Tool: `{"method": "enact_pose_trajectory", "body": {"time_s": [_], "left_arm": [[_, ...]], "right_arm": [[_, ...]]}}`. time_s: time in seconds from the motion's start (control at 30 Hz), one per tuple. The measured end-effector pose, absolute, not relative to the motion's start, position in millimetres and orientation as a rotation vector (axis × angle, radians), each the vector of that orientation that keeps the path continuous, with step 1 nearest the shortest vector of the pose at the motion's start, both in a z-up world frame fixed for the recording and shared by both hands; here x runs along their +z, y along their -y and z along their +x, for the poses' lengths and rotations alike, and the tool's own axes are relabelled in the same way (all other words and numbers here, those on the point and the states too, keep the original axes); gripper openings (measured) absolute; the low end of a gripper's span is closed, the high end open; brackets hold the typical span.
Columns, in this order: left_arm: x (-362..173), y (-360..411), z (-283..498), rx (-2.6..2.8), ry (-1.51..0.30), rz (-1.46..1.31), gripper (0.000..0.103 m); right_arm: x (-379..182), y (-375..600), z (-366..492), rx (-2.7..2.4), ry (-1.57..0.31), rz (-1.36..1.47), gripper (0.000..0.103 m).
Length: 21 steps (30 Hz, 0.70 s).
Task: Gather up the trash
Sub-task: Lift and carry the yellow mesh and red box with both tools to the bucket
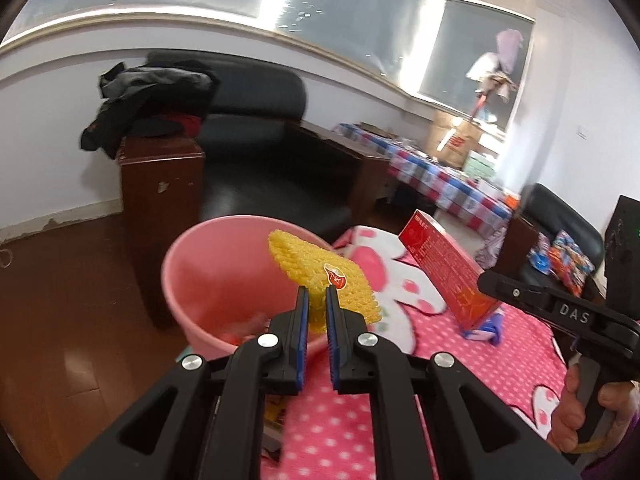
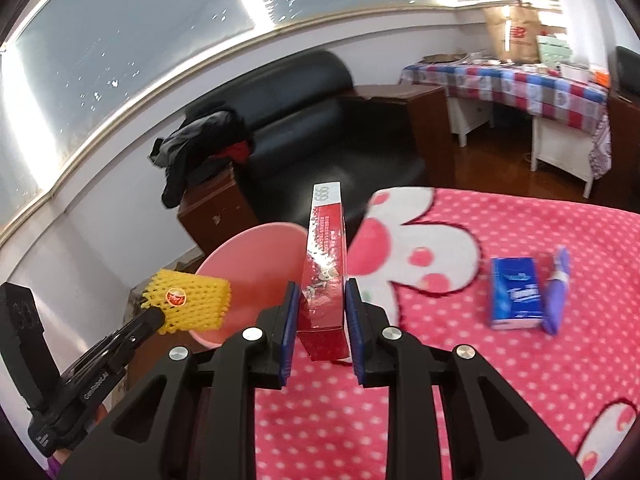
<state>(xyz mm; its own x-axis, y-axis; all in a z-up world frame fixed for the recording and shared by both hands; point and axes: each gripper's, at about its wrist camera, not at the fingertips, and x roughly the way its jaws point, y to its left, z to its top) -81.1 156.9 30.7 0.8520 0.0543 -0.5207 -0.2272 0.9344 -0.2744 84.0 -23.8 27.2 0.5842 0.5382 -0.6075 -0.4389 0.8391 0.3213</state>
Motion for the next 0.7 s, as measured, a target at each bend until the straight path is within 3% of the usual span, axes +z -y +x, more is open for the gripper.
{"method": "enact_pose_trajectory", "body": {"time_s": [0.7], "left_arm": [[-23,-202,-55,0.238,-0.643,-0.36,0.008]], "right_arm": [[-12,-103,113,0.703,-0.895,-0.002,0.024]]}}
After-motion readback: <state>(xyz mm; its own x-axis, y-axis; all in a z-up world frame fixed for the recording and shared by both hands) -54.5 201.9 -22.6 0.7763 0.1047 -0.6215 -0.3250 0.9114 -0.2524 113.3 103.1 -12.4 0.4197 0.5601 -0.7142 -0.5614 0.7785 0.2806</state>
